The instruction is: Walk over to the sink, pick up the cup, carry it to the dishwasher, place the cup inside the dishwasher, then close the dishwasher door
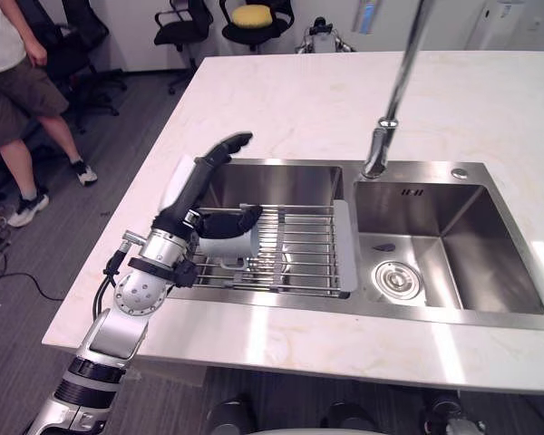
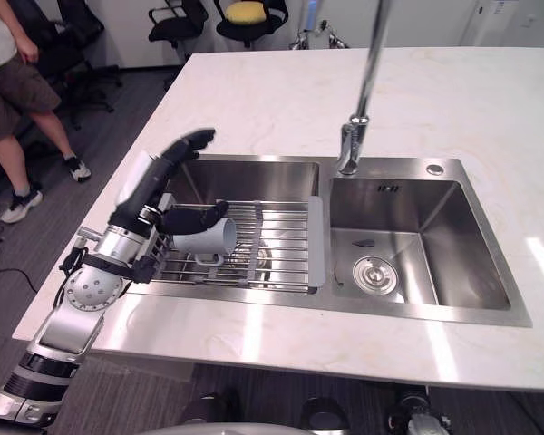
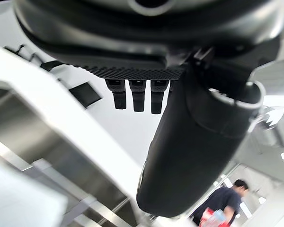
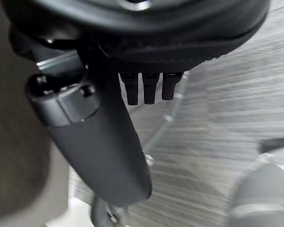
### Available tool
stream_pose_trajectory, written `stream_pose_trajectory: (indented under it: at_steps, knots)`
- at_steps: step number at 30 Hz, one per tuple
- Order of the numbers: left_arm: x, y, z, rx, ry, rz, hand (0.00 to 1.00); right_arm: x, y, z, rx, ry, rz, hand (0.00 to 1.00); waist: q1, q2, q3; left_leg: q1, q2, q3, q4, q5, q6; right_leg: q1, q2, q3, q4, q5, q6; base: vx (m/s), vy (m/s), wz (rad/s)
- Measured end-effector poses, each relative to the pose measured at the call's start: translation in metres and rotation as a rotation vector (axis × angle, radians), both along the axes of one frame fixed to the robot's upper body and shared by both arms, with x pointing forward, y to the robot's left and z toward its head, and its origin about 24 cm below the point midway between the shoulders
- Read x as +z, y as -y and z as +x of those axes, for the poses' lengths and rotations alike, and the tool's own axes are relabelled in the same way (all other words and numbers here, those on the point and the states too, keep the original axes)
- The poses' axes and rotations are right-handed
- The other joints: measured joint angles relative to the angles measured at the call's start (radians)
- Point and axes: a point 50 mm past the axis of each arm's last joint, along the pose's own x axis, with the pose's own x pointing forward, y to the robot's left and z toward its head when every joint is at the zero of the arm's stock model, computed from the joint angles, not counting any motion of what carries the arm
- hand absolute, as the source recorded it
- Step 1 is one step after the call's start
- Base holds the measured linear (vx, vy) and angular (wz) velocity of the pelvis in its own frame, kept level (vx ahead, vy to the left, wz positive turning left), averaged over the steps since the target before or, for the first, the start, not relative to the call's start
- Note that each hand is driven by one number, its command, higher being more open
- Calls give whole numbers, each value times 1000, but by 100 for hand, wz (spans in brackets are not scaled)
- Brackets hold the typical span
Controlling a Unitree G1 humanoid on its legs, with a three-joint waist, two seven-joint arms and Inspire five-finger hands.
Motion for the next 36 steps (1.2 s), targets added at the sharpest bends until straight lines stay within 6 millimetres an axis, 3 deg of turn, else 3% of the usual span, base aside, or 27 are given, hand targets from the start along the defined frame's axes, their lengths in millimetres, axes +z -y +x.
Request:
stream_pose_trajectory:
  at_steps: [6,15,19,28,29,36]
  knots:
    - [-20,-10,-6,1,-94,100,90,-10,-6,-8,40,-66,6,90,0,-9,-27,39,-24,-3,-70,11,0,48,-6,-8,-76,14,16,93,17,4]
    - [-46,-30,-14,40,-212,244,90,-20,-7,-16,79,-154,-12,90,-5,-7,-47,91,-23,-3,-185,60,-5,96,8,-8,-186,70,14,31,-12,0]
    - [-59,-40,-13,85,-235,372,90,-21,-11,-12,109,-152,-10,90,-22,-5,-49,102,-28,1,-221,84,3,99,8,-2,-218,98,16,-47,32,-4]
    - [-63,-39,0,134,-209,501,90,-21,-14,-13,125,-159,-6,90,-56,12,-60,118,-45,12,-355,181,29,61,4,12,-259,151,39,-111,49,-3]
    - [-63,-38,4,138,-204,521,30,-21,-14,-13,125,-159,-7,90,-56,15,-62,121,-46,17,-367,186,27,55,5,18,-262,156,41,-64,42,-15]
    - [-58,-28,20,150,-177,554,30,-21,-15,-11,125,-154,-8,90,-80,17,-60,108,-52,40,-367,184,30,36,4,46,-280,170,42,-25,37,-11]
